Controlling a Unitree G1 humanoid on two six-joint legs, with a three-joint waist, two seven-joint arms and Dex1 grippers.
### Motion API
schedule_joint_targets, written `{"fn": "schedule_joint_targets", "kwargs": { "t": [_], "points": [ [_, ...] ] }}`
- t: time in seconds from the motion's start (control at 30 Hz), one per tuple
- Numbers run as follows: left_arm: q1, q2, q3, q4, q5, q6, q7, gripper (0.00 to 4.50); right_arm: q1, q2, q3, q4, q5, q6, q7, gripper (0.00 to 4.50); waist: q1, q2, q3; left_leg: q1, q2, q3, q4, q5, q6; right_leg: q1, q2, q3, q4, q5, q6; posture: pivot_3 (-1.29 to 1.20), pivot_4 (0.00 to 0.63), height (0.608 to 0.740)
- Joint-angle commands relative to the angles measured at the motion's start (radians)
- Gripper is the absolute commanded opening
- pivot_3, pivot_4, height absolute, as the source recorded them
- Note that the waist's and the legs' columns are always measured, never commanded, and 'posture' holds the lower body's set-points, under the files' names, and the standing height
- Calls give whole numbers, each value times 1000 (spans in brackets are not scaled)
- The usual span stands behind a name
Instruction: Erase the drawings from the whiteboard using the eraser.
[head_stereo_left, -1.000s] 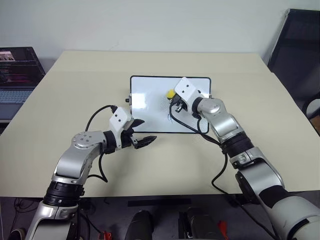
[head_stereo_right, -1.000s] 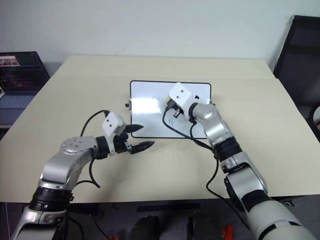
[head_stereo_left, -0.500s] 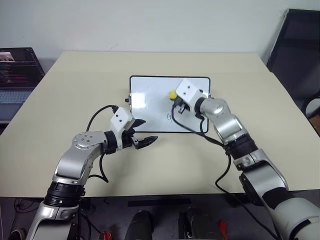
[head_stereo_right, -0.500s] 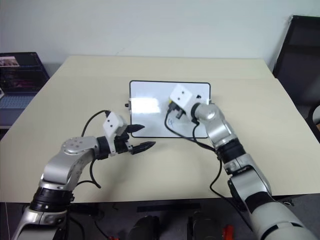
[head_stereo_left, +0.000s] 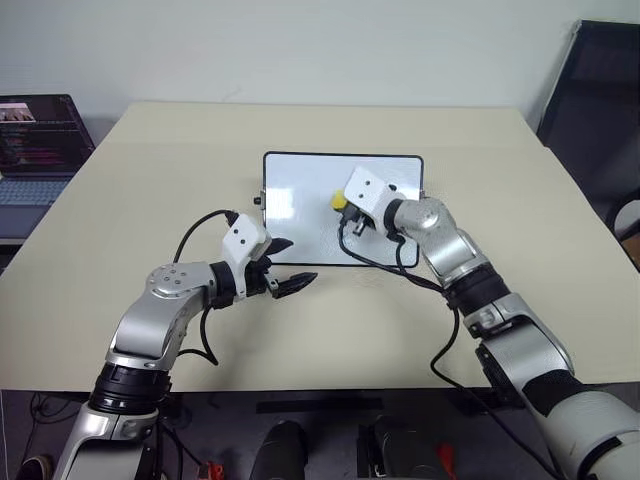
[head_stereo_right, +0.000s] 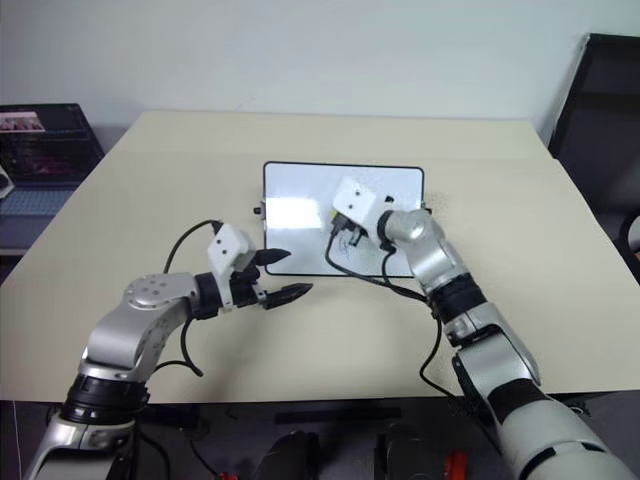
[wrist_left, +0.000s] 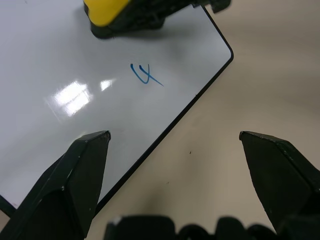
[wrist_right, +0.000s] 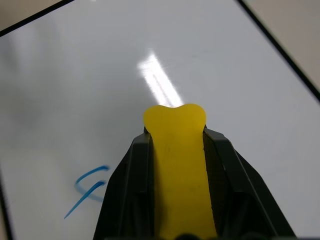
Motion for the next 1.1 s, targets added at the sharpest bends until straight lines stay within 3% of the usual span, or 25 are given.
{"fn": "schedule_joint_targets", "kwargs": {
  "t": [0.03,0.3,0.5,0.67,0.9,1.1],
  "points": [
    [-18,-3,0,-45,-9,5,4,4500,42,-31,33,-33,-39,40,37,997,0,0,0,0,0,0,0,0,0,0,0,0,0,0,0,0,150,740],
    [-34,-4,-2,-39,-9,12,-3,4500,-49,43,-114,-65,43,38,-109,997,0,0,0,0,1,0,0,1,0,-1,1,1,1,0,0,0,150,740],
    [-35,-4,-4,-41,-9,12,-5,4500,-86,68,-124,37,27,5,-174,997,-1,0,0,-1,0,0,-2,1,0,-2,0,1,-1,0,-1,0,150,740],
    [-30,0,-4,-42,-9,9,-7,4500,-83,70,-84,99,5,-6,-148,997,-1,0,0,-1,0,0,-2,0,0,-2,0,1,-1,0,-1,0,150,740],
    [-21,1,-2,-36,-7,3,-8,4500,12,47,-19,-49,-1,51,-12,997,-1,0,0,-1,0,0,-2,1,0,-2,0,0,0,0,-1,0,150,740],
    [-18,3,-2,-25,-4,-4,-11,4500,15,59,-103,-152,47,85,-69,997,-1,0,0,-1,0,0,-1,1,0,-2,0,0,0,0,-1,0,150,740]
  ]
}}
